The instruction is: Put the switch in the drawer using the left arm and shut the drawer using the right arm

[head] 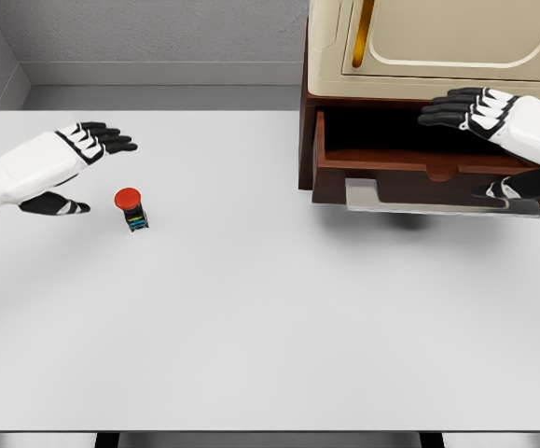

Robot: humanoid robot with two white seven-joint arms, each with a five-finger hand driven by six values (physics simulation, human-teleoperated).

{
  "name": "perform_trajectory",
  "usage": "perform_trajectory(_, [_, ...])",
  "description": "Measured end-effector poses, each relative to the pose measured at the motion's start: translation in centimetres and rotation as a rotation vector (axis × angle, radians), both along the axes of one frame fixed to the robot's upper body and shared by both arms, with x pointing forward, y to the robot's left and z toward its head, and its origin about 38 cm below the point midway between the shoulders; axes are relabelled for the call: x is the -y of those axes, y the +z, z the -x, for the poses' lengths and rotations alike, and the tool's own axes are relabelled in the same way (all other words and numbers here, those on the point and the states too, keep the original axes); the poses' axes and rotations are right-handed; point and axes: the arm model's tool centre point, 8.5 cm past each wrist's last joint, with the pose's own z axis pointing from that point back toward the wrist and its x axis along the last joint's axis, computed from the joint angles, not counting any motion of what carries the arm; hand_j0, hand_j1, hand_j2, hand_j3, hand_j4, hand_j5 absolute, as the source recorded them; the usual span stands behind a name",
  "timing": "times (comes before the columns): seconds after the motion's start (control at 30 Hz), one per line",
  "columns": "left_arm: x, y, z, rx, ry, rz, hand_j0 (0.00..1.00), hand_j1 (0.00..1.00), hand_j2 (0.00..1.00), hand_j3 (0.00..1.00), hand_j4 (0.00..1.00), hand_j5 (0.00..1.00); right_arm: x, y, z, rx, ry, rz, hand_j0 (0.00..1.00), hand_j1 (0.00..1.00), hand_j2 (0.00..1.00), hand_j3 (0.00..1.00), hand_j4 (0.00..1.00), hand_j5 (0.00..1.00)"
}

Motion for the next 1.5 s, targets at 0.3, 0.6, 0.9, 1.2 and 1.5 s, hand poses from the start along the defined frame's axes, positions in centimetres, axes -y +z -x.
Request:
perform_trajectory(0.3, [0.4, -0.5, -0.8, -0.024, -0.011, -0.018, 1.00, 1.00, 1.00, 1.00, 1.00, 1.00, -0.8, 0.4, -0.3, 0.018, 0.018, -0.018, 1.00, 1.00, 1.00, 1.00, 1.00, 1.00])
perform_trajectory(0.6, [1.0, -1.1, -1.4, -0.047, -0.028, -0.044, 1.00, 1.00, 1.00, 1.00, 1.00, 1.00, -1.7, 0.0, -0.5, 0.017, 0.038, -0.049, 1.00, 1.00, 1.00, 1.00, 1.00, 1.00])
perform_trajectory(0.9, [1.2, -1.4, -1.8, -0.077, -0.056, -0.127, 1.00, 1.00, 1.00, 1.00, 1.00, 1.00, -2.0, -0.5, -0.5, 0.020, 0.038, -0.098, 1.00, 1.00, 1.00, 1.00, 1.00, 1.00])
perform_trajectory(1.2, [1.7, -1.5, -2.8, -0.101, -0.074, -0.204, 1.00, 1.00, 1.00, 1.00, 1.00, 1.00, -1.9, 0.1, -0.6, 0.040, 0.033, -0.111, 1.00, 1.00, 1.00, 1.00, 1.00, 1.00])
perform_trajectory(1.5, [2.5, -1.9, -3.9, -0.113, -0.080, -0.229, 1.00, 1.00, 1.00, 1.00, 1.00, 1.00, -2.0, 0.2, -0.6, 0.043, 0.033, -0.112, 1.00, 1.00, 1.00, 1.00, 1.00, 1.00])
